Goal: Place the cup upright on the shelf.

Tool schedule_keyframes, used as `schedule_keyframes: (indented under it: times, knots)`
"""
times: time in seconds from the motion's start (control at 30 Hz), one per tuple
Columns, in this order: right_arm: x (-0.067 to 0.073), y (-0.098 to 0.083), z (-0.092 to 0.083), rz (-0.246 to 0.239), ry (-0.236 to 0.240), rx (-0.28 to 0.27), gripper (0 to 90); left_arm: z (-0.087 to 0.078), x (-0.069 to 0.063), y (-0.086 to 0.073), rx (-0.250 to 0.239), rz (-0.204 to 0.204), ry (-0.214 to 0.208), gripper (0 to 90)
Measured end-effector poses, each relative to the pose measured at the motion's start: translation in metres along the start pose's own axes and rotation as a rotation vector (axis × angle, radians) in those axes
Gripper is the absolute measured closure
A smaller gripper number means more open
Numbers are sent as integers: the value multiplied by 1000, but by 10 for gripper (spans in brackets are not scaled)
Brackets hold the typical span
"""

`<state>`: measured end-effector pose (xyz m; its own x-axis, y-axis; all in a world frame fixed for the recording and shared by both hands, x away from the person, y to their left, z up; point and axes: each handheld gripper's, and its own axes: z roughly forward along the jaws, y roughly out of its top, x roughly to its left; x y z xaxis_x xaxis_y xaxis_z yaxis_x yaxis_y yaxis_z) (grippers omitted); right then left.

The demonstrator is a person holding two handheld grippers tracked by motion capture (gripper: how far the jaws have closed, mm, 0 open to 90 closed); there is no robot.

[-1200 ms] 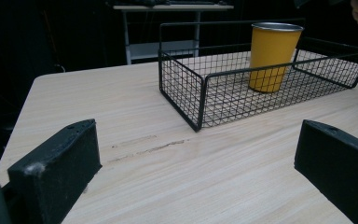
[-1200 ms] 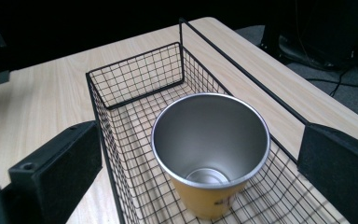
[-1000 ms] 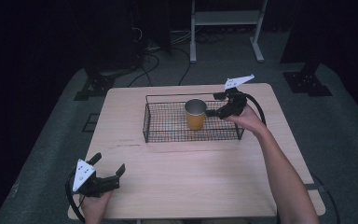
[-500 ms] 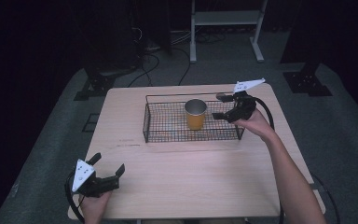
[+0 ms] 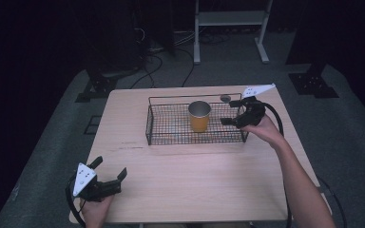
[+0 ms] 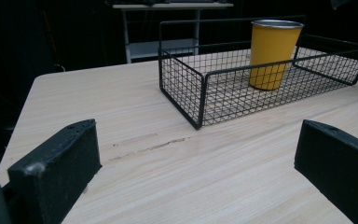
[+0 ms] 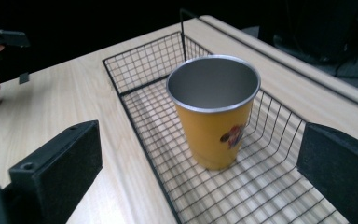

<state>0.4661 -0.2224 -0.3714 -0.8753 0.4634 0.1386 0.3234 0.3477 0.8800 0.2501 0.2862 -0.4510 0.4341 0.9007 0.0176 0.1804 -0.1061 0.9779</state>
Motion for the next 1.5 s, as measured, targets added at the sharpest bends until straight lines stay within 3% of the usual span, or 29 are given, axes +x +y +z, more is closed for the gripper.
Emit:
schedule_keyframes:
  times: [0.73, 1.5]
  knots:
    - [3, -27, -19, 31, -5, -4, 0, 0, 0, -1, 6, 3, -1, 0]
    - [18, -65, -44, 43, -22, -7, 0, -3, -1, -2, 11, 9, -5, 0]
